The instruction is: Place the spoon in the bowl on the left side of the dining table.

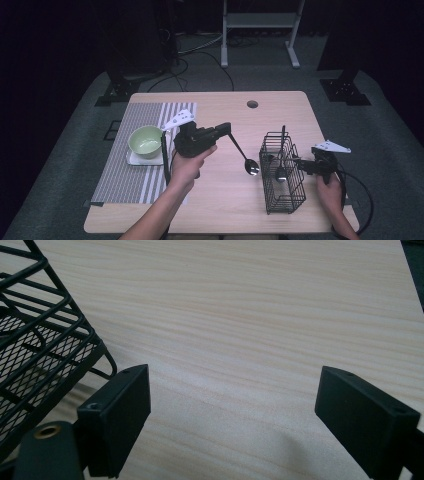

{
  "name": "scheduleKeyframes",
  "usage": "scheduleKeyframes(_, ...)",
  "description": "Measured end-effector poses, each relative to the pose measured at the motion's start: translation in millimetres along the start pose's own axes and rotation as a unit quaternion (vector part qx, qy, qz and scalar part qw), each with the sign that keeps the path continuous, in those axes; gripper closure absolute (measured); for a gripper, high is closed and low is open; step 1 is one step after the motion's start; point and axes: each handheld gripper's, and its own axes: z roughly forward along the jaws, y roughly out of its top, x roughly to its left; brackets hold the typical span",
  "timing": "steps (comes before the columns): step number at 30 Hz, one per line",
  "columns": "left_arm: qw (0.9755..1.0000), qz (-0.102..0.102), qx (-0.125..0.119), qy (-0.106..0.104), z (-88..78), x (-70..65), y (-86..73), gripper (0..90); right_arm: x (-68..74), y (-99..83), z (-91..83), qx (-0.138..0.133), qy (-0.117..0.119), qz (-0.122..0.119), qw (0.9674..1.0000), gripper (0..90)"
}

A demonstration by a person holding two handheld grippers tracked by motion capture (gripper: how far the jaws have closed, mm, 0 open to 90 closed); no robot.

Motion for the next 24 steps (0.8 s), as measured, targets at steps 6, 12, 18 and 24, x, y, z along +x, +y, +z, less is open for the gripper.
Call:
scheduleKeyframes(6, 0.9999, -0.002, -0.001, 0.012, -6.3, 6.6, -0.5, 89.3, 0.1, 0.0, 0.1, 0.0, 0.0, 0.0, 1.0, 13.6)
scheduleKeyframes(12, 0.9997, -0.004, -0.004, 0.024, -13.8, 14.4, -0.4, 89.3, 0.1, 0.0, 0.1, 0.0, -0.001, 0.001, 1.0, 13.6)
scheduleKeyframes(18, 0.9994, -0.012, -0.004, 0.033, -19.7, 22.9, -4.1, 89.3, 0.5, 0.0, 0.3, 0.001, -0.003, -0.002, 1.0, 13.6)
scheduleKeyframes(24, 0.999, -0.018, -0.007, 0.041, -24.8, 29.7, -6.1, 89.3, 0.5, 0.0, 0.3, 0.002, -0.003, -0.001, 1.0, 13.6)
